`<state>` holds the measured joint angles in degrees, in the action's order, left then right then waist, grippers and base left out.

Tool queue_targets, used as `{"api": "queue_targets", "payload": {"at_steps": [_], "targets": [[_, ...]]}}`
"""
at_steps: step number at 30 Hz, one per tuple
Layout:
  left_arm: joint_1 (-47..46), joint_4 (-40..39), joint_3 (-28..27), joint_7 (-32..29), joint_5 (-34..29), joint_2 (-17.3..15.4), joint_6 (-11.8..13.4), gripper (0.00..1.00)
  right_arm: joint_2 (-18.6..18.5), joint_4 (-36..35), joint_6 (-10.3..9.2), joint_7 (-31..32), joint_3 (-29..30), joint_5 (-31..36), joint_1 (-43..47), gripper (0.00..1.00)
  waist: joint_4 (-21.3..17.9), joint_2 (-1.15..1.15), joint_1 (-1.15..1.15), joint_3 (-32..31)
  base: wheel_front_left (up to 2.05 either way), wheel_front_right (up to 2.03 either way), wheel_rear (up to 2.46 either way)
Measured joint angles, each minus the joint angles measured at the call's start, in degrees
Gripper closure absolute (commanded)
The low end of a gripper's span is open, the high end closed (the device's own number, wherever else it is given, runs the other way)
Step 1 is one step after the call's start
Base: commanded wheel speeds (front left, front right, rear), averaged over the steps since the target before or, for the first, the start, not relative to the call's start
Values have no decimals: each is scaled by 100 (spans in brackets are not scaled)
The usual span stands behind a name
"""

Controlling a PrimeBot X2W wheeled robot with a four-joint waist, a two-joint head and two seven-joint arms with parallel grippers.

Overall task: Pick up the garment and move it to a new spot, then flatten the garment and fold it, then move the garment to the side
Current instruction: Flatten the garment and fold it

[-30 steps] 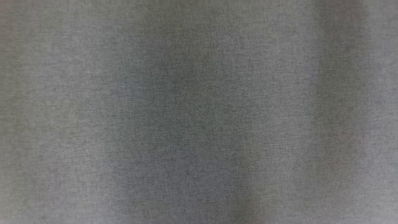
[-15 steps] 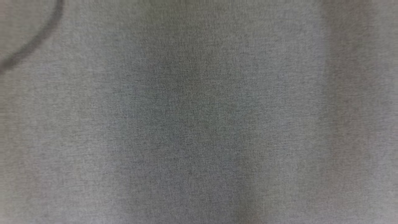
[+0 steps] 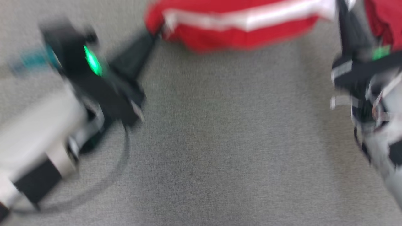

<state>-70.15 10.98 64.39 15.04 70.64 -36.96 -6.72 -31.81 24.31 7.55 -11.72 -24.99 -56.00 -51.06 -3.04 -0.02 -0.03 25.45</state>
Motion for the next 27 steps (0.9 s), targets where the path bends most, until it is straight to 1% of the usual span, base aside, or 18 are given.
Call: {"api": "queue_targets", "payload": {"at_steps": [1,5,6,12,13,16,18,22,24,27], "targets": [[334,-149,-74,1,-37,23,25,100,-71,-141,0,-15,44,-2,322,100,-7,0,0,-100,0,0,0],[1466,-547,-91,0,-492,54,233,100,-147,-541,0,-63,357,-90,1488,100,-43,0,0,-466,0,0,0],[1730,-617,-190,0,-556,91,291,100,-160,-643,0,-54,413,-89,1762,100,-52,0,0,-549,0,0,0],[3156,-778,-371,1,-921,286,319,100,-101,-1077,0,13,853,172,3180,100,-112,0,1,-974,0,0,0],[3343,-751,-355,0,-1069,289,319,100,-64,-1126,0,40,945,220,3394,100,-119,0,1,-1035,0,0,0],[3911,-683,-560,0,-1178,432,304,100,47,-1228,0,119,1207,383,4079,100,-129,0,1,-1210,0,0,0],[4210,-584,-592,1,-1408,500,269,100,162,-1289,0,172,1449,408,4502,100,-120,0,1,-1319,0,0,0],[4686,-356,-748,1,-1805,488,279,100,437,-1468,0,349,1711,586,5332,100,-74,0,1,-1520,0,0,0],[4927,-287,-899,1,-1876,468,282,100,613,-1603,0,455,1782,665,5710,100,-45,1,2,-1617,0,0,0],[5217,-212,-1010,1,-2102,374,230,100,879,-1828,0,577,1882,783,6203,100,3,1,1,-1754,0,0,0]]}}
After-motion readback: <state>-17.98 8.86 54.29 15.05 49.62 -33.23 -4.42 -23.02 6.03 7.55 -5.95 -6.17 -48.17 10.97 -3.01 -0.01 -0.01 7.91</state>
